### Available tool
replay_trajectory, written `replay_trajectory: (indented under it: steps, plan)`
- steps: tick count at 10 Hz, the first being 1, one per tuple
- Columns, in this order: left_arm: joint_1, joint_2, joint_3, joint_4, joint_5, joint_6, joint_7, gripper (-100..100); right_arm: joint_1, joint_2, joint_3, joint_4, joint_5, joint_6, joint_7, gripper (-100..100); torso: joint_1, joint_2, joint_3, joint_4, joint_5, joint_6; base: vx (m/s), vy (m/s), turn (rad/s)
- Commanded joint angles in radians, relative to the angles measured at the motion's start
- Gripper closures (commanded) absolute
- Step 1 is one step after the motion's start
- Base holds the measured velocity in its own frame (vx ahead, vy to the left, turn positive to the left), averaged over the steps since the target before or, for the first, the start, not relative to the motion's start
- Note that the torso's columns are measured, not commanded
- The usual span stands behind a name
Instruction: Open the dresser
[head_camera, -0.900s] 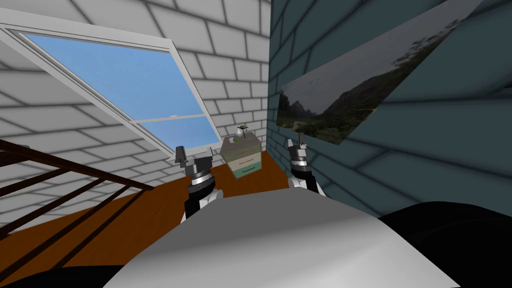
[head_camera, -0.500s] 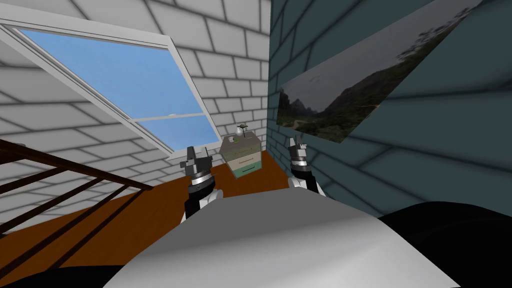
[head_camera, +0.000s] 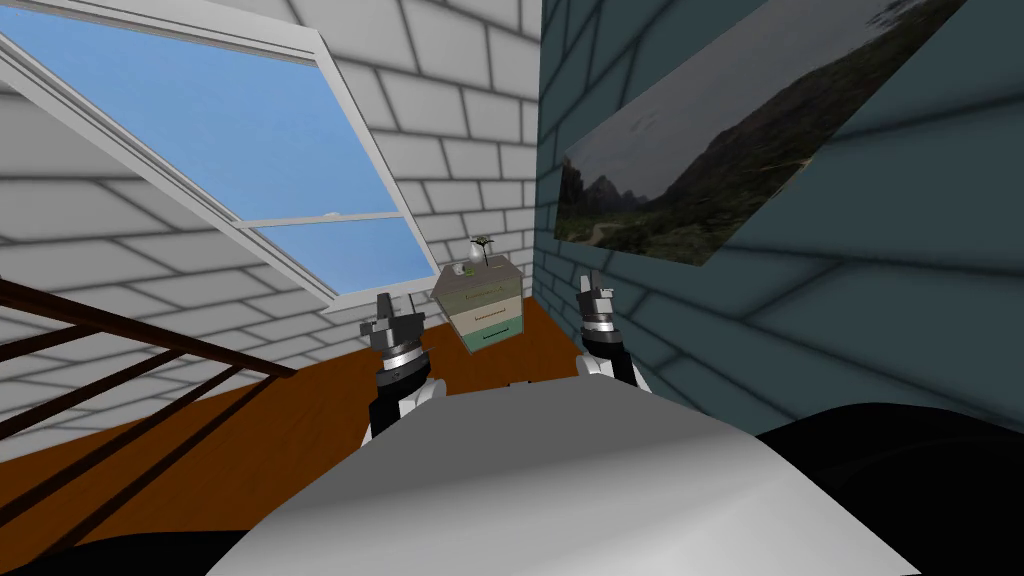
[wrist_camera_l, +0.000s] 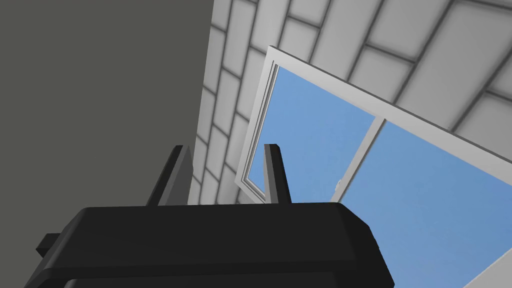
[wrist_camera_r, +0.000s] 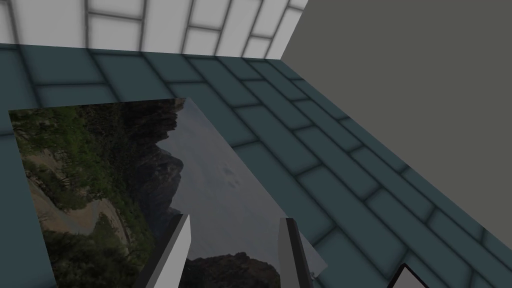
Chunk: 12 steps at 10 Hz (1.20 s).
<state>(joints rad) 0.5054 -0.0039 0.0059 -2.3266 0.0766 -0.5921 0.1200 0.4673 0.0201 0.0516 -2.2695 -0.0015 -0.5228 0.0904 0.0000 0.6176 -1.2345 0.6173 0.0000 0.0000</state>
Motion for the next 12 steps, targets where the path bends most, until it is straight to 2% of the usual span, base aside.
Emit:
replay_trajectory:
  steps: [1,3,6,12]
  plan:
    - [-0.002,0.034,0.001,0.013,-0.001,-0.008,0.002,-100,0.0,0.0,0.0,0.0,0.0,0.0,0.0,0,0.0,0.074,-0.148,0.074,0.0,0.0,0.02,-0.001,0.003]
    - [-0.006,0.079,0.004,0.042,-0.002,-0.027,0.007,-100,0.0,0.0,0.0,0.0,0.0,0.0,0.0,0,0.0,0.116,-0.237,0.116,0.0,0.0,0.041,-0.008,0.005]
    - [-0.016,0.128,0.011,0.109,-0.005,-0.071,0.018,-100,0.0,0.0,0.0,0.0,0.0,0.0,0.0,0,0.0,0.119,-0.242,0.12,0.0,0.0,0.075,-0.014,0.007]
    - [-0.044,0.178,0.031,0.291,-0.015,-0.201,0.051,-100,0.0,0.0,0.0,0.0,0.0,0.0,0.0,0,0.0,0.12,-0.242,0.121,0.0,0.0,0.108,-0.023,0.011]
